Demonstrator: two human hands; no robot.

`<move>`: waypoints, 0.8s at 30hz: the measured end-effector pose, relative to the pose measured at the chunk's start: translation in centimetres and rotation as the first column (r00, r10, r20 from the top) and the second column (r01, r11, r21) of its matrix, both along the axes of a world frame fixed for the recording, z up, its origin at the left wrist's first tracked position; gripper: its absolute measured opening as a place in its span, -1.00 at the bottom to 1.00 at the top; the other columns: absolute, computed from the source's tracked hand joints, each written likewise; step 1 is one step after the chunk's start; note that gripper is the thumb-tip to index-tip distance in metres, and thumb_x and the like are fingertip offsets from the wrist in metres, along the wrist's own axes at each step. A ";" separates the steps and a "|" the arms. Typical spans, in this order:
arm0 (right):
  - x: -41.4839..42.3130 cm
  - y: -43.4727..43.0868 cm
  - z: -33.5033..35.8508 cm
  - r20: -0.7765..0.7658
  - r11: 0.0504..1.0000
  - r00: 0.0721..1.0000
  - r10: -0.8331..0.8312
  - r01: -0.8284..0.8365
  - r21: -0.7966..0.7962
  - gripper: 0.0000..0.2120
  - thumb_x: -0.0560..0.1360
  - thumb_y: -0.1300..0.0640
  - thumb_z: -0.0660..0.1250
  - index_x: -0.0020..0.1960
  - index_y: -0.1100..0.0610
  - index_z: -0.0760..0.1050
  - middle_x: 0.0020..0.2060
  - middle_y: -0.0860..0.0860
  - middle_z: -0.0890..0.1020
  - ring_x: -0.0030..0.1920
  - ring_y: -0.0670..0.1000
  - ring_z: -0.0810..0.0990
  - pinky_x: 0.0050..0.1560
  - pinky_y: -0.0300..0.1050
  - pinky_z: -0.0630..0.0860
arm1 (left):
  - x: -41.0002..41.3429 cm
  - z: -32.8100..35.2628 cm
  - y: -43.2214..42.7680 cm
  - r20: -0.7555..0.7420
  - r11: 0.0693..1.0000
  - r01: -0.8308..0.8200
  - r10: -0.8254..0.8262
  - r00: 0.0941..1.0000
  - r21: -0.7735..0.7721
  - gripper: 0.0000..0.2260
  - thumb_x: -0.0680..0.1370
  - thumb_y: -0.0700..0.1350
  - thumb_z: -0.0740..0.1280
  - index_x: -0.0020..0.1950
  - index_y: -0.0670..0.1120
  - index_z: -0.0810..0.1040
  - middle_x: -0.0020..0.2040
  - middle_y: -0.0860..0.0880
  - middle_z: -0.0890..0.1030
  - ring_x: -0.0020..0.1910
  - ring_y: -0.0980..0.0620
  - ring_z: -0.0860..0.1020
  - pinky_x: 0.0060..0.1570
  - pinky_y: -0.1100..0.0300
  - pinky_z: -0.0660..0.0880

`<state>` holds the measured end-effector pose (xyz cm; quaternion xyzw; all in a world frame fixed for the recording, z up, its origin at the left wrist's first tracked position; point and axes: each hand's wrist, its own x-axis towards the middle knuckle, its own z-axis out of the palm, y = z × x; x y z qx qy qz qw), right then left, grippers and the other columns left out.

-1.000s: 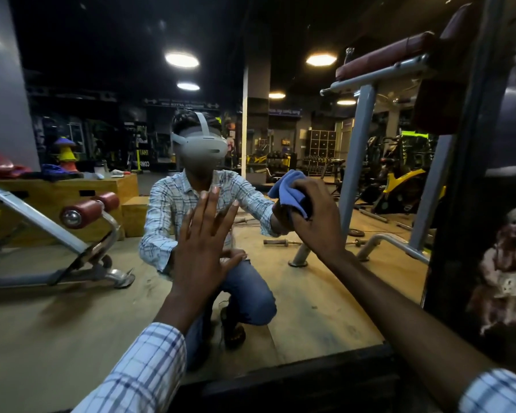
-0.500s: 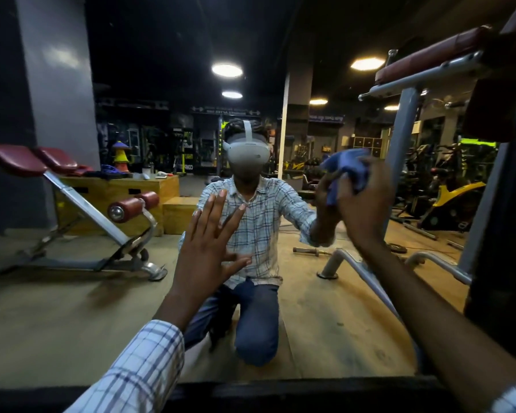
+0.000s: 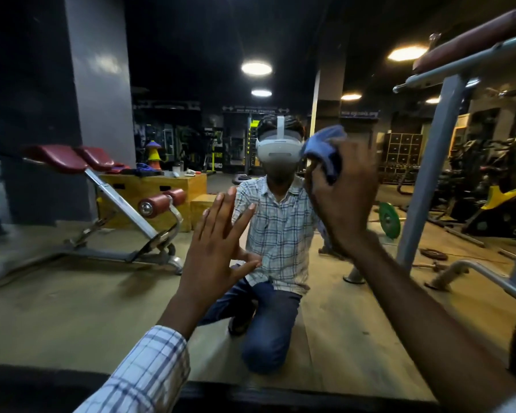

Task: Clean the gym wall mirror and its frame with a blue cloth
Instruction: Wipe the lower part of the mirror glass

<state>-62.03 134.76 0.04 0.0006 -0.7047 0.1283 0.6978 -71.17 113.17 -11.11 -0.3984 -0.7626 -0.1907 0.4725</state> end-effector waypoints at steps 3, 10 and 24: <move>-0.8 -2.0 -8.7 0.358 0.959 0.934 0.000 -0.102 0.265 -0.53 0.39 0.18 0.44 0.29 0.10 0.51 0.22 0.09 0.59 0.14 0.03 0.56 0.21 -0.09 0.52 | -0.5 0.2 -1.0 -0.016 0.999 0.003 -0.004 1.000 -0.048 -0.10 0.49 0.28 0.47 0.69 0.05 0.12 0.71 -0.12 -0.08 0.69 -0.12 -0.07 0.58 -0.18 0.18; -0.2 -0.2 -13.1 0.553 0.784 0.831 -0.055 -0.308 0.540 -0.56 0.29 0.16 0.43 0.18 0.06 0.61 0.07 0.02 0.63 -0.01 0.12 0.63 -0.03 -0.01 0.47 | -1.5 -0.6 -3.7 0.003 0.995 -0.039 0.039 0.999 -0.090 -0.14 0.52 0.25 0.45 0.69 0.04 0.12 0.71 -0.08 -0.12 0.69 -0.12 -0.09 0.57 -0.24 0.19; -3.4 -7.4 -14.3 0.550 0.769 0.835 -0.024 -0.335 0.544 -0.74 0.46 0.13 0.26 0.08 0.15 0.61 -0.01 0.09 0.61 -0.02 0.07 0.55 -0.10 0.06 0.56 | -2.6 -1.9 -10.1 0.115 0.988 -0.140 0.147 0.982 -0.068 0.04 0.37 0.17 0.60 0.70 0.13 0.06 0.71 -0.12 -0.15 0.69 -0.17 -0.06 0.54 -0.19 0.21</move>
